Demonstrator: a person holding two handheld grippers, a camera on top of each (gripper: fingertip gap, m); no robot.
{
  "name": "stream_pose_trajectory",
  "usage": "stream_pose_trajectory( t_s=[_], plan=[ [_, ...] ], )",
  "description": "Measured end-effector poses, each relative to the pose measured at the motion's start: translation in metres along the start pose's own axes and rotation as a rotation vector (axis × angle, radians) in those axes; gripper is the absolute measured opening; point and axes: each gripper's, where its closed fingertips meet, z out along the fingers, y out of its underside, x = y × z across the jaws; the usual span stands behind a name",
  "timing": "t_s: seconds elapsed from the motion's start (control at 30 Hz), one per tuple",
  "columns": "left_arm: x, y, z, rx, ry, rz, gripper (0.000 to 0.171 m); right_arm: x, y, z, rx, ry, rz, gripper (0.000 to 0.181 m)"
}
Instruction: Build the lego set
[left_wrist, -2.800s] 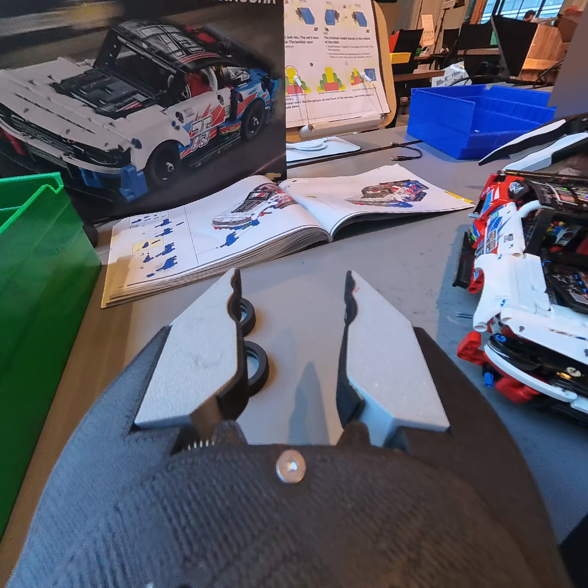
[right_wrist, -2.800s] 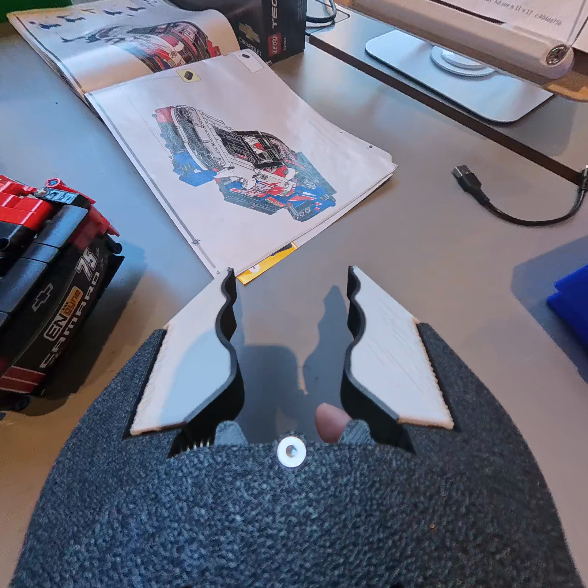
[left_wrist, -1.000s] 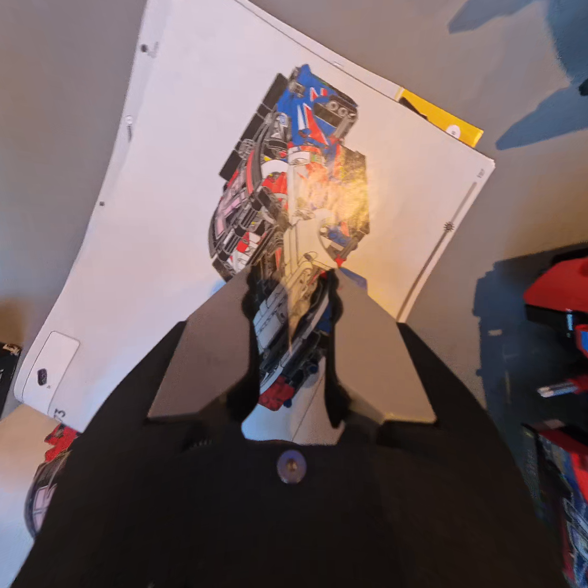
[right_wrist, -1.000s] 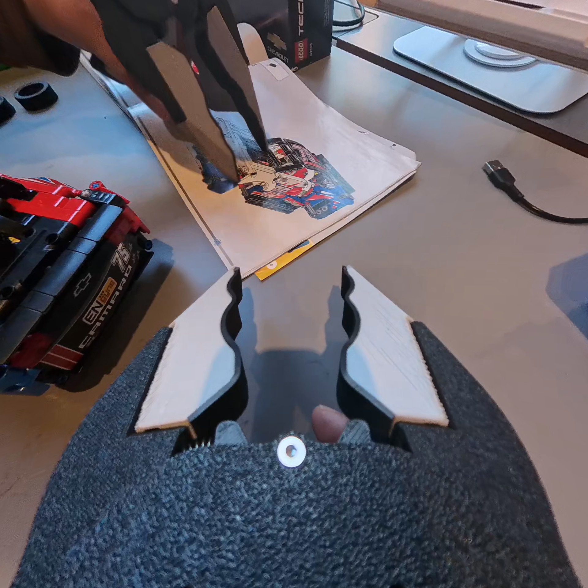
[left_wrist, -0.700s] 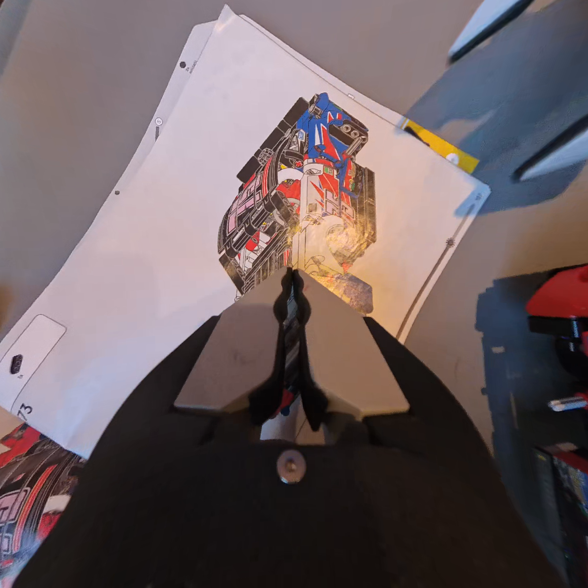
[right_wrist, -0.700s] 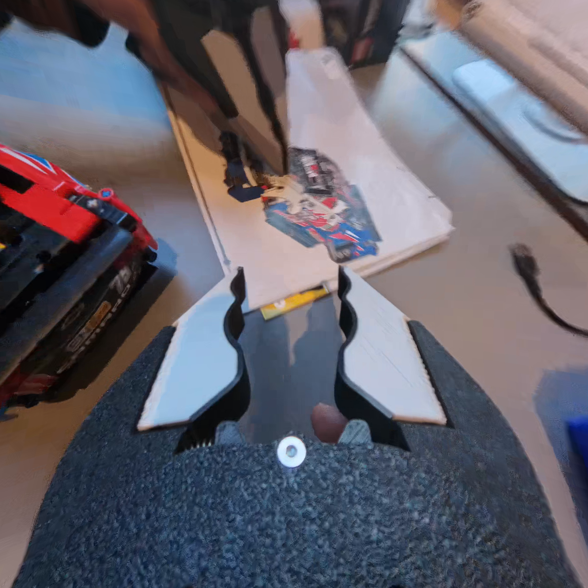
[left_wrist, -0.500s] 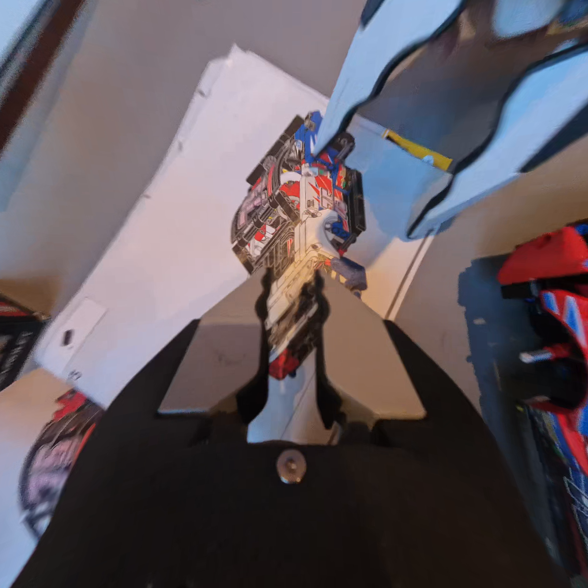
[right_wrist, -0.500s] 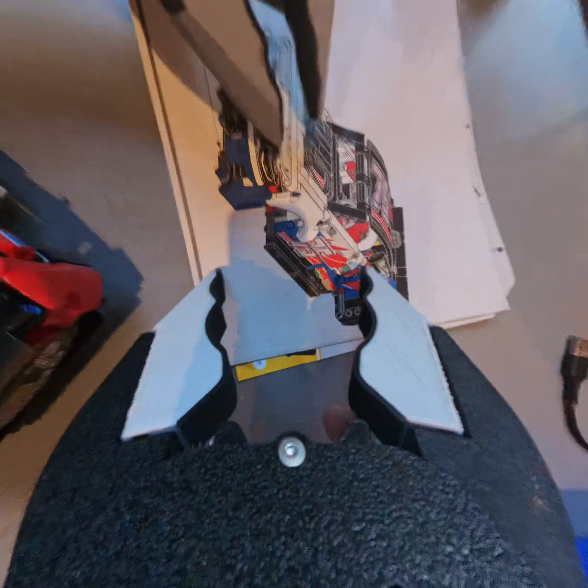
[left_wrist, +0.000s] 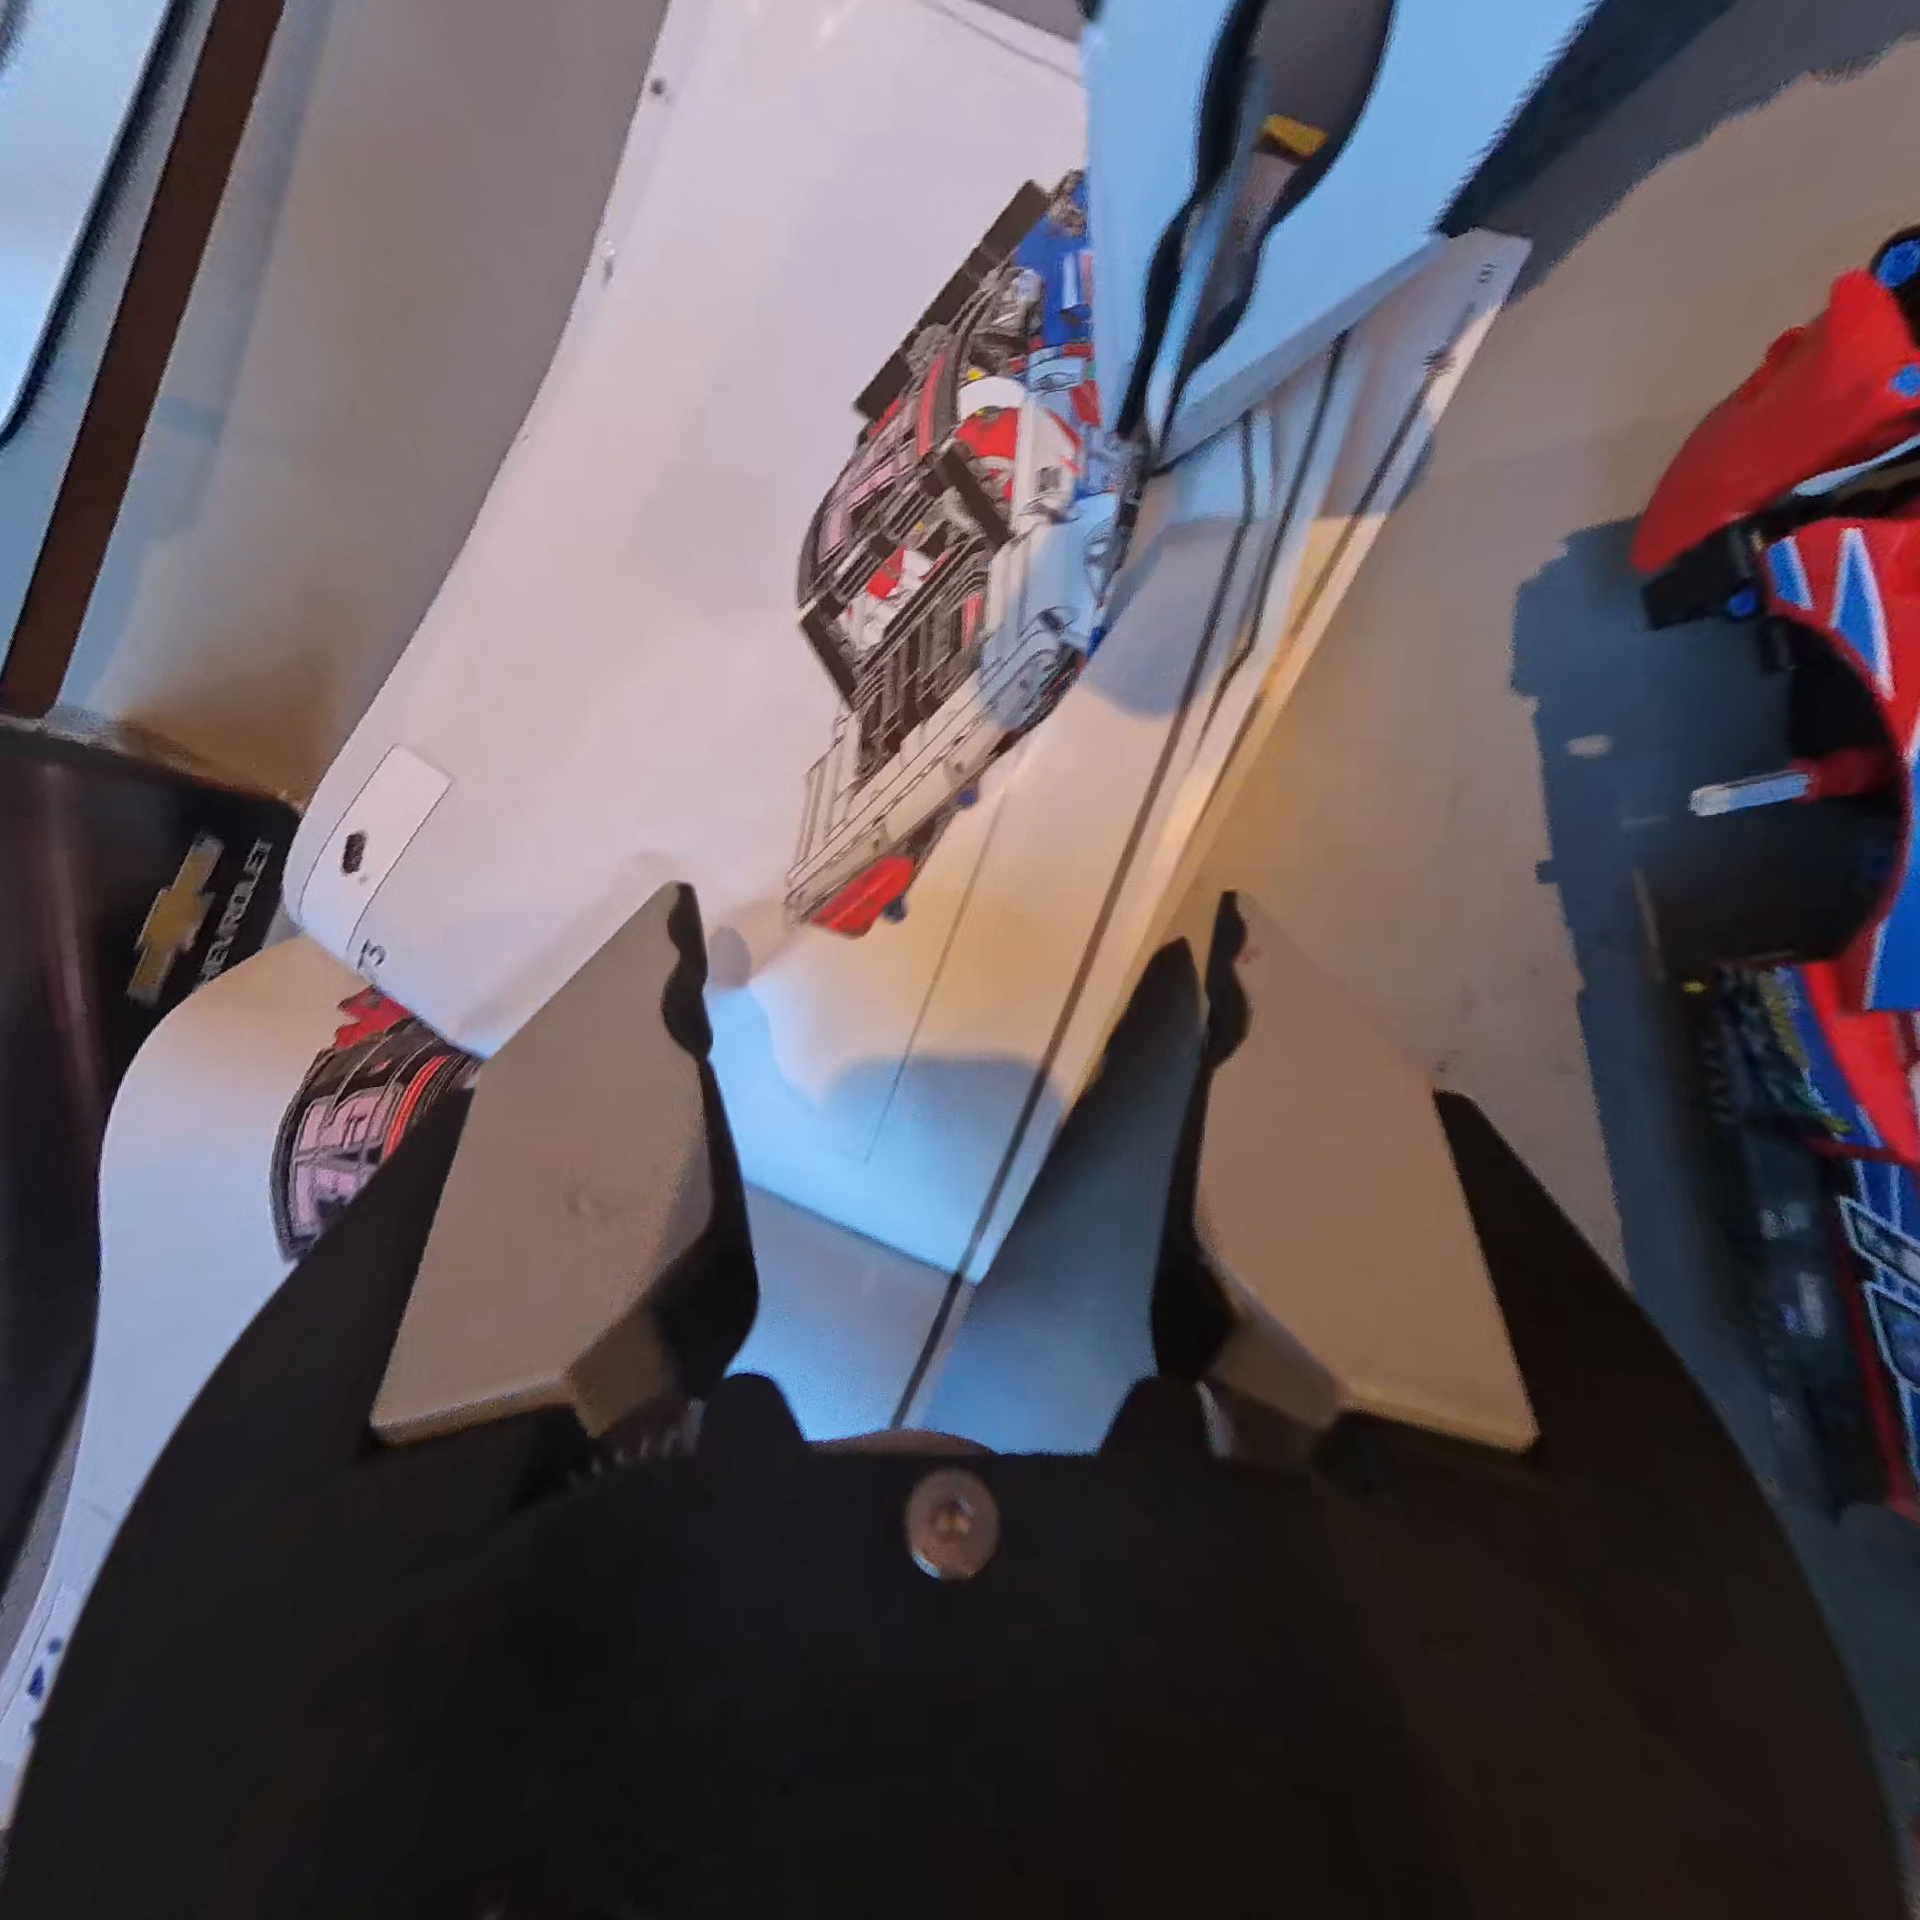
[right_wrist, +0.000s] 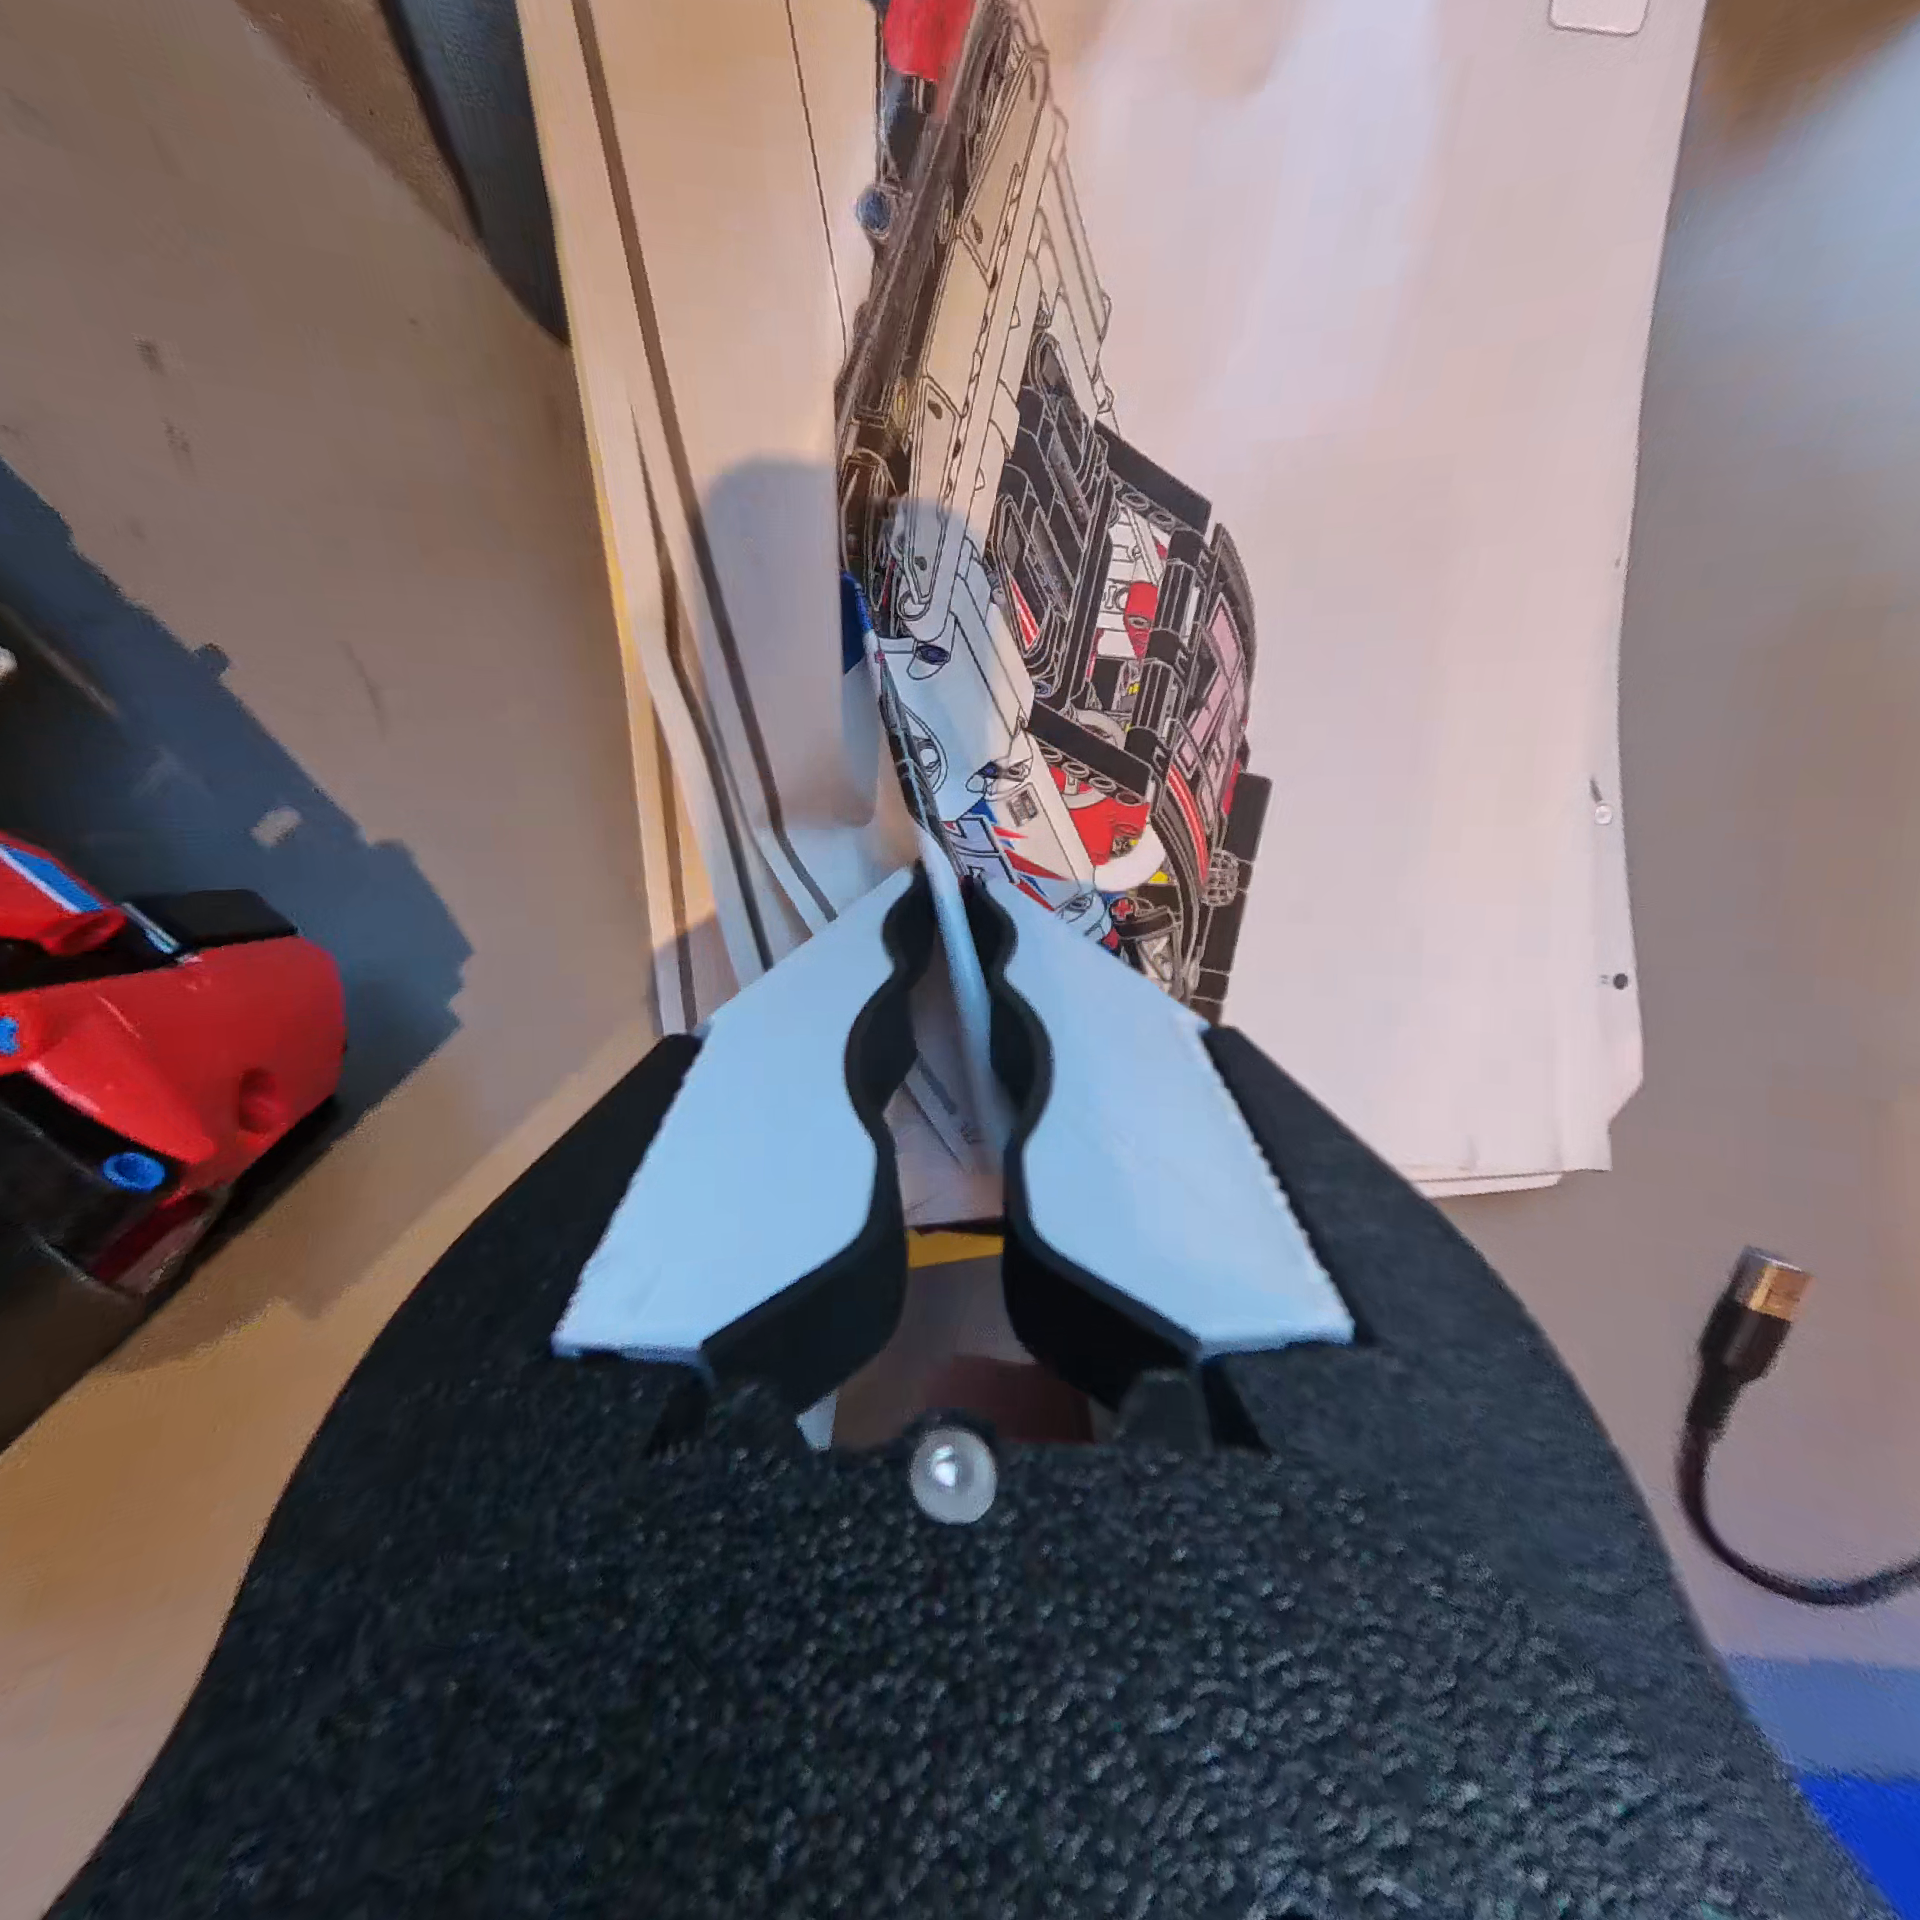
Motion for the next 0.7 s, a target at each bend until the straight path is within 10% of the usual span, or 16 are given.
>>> stream_pose_trajectory(
  t_s=[0.3,0.7],
  plan=[
    [0.035,-0.038,0.006,0.062,-0.007,0.086,0.091,0.01,-0.021,-0.043,-0.051,0.01,0.038,0.006],
    [-0.01,-0.051,-0.044,0.208,-0.29,-0.023,0.011,0.018,-0.092,-0.106,0.131,0.205,0.06,0.028]
  ],
)
